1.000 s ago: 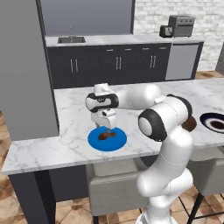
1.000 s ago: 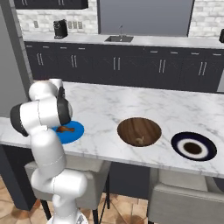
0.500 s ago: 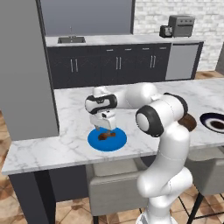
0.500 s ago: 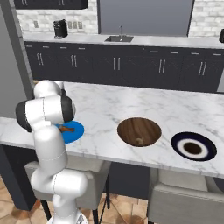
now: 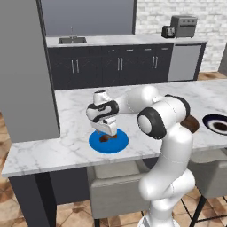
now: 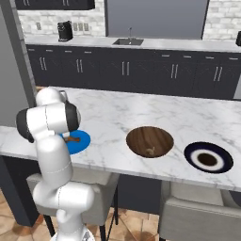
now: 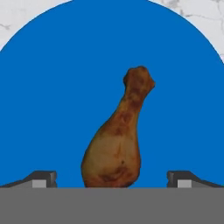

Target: Pick the chicken drumstick and garlic from their plates and place them in the bowl. Then put the bowl in the fridge.

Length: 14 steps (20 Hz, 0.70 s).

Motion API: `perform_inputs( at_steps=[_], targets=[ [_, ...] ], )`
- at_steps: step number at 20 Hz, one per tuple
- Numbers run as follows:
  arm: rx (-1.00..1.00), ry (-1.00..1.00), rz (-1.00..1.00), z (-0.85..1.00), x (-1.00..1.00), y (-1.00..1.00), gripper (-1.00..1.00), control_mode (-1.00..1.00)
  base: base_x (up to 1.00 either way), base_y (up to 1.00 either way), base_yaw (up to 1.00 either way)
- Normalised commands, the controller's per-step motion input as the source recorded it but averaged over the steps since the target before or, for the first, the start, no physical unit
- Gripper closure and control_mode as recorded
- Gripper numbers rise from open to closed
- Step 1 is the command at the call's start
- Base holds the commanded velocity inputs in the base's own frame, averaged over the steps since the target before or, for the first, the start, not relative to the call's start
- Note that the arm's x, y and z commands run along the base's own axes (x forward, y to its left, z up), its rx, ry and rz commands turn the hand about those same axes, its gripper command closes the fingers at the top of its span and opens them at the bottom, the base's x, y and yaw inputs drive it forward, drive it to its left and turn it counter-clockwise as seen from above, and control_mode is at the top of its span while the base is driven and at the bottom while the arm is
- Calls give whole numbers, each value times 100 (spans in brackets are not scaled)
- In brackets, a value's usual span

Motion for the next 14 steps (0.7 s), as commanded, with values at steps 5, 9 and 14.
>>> perform_inputs(
  at_steps=[5, 9, 14],
  targets=[
    [2, -8, -2, -15, -6, -2, -100, -100, 0, 0, 0],
    [2, -4, -2, -10, -6, -8, -100, -100, 0, 0, 0],
    [0, 0, 0, -11, 4, -13, -100, -100, 0, 0, 0]
  ],
)
